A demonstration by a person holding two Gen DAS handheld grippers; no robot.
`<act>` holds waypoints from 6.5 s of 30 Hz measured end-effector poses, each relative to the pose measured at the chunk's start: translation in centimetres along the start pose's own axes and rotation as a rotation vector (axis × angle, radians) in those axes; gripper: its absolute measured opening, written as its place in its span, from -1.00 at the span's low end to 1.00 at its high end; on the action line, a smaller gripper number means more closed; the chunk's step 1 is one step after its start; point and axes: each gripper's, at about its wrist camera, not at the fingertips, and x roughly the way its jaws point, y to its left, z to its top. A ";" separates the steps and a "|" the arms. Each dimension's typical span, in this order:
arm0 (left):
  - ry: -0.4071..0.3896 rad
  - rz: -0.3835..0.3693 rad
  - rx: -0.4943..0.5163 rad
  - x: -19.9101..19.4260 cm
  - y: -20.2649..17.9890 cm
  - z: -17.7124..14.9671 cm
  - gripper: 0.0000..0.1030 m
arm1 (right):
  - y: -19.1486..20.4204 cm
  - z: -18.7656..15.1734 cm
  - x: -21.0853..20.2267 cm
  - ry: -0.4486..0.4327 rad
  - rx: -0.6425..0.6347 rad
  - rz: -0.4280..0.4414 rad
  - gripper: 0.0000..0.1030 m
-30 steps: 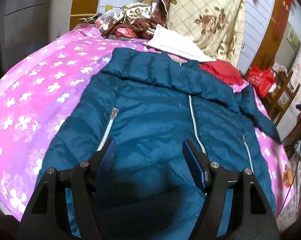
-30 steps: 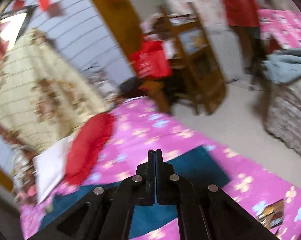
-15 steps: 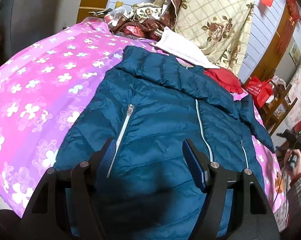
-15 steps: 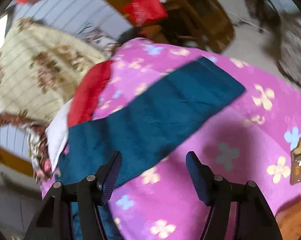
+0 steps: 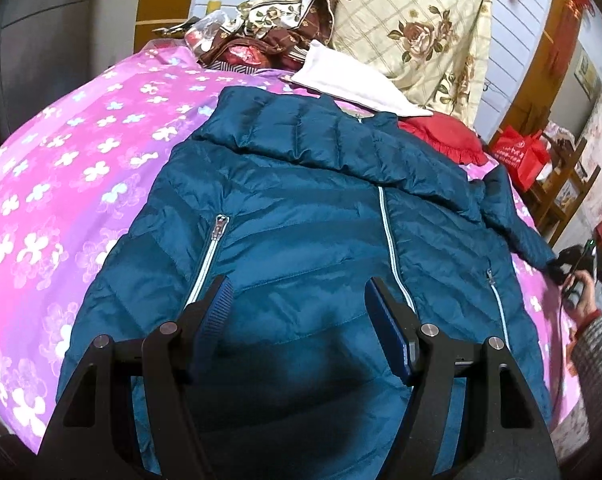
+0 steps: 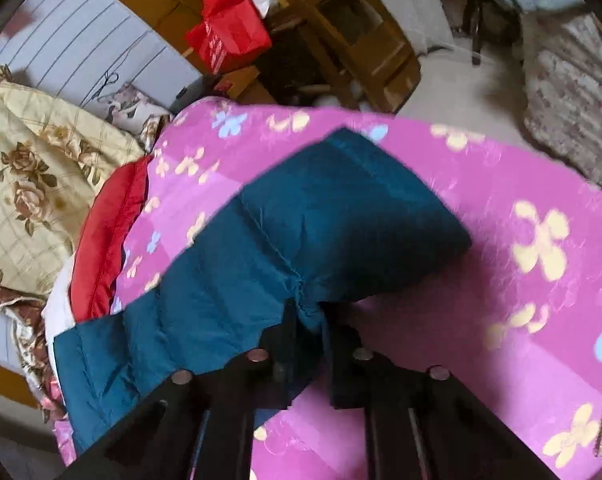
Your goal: Fold large clothes
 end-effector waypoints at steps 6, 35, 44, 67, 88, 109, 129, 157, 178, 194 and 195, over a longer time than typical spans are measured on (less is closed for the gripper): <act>-0.031 -0.022 -0.017 -0.6 1.0 0.1 0.34 | 8.4 0.6 -6.2 -0.165 -0.258 -0.075 -0.91; -0.224 0.110 -0.176 -3.4 14.0 -1.0 0.34 | 44.2 -53.3 -3.3 -0.019 -1.582 0.027 -0.53; -0.205 0.088 -0.181 -3.1 13.9 -0.9 0.34 | 43.0 -51.5 -10.3 -0.142 -1.546 0.257 0.49; -0.180 0.146 -0.114 -2.4 11.9 -1.8 0.34 | 35.9 -46.7 -12.9 0.139 -1.253 0.360 -0.03; -0.120 0.198 -0.030 -8.8 2.3 -6.0 0.34 | 2.2 -31.8 -27.0 -0.060 -0.691 0.325 0.07; -0.035 0.141 0.084 -8.7 -6.3 -8.1 0.34 | -11.5 -26.2 -28.4 -0.103 -0.424 0.321 0.15; 0.071 0.072 -0.253 -3.9 14.0 -3.7 0.34 | -0.1 -31.2 -16.6 0.236 -0.617 0.311 0.27; 0.253 -0.569 -0.410 -1.5 18.6 -8.4 0.49 | -2.4 -32.4 -16.2 0.536 -0.417 0.618 0.28; 0.246 -0.407 -0.290 -1.5 13.2 -10.1 0.35 | 0.8 -37.0 -16.4 0.596 -0.509 0.657 0.12; 0.239 -0.279 -0.266 -1.8 12.8 -10.4 -0.11 | 0.8 -36.6 -17.0 0.572 -0.545 0.633 -0.15; 0.240 -0.276 -0.264 -1.7 12.8 -10.3 -0.11 | 0.8 -36.3 -17.2 0.575 -0.535 0.650 -0.15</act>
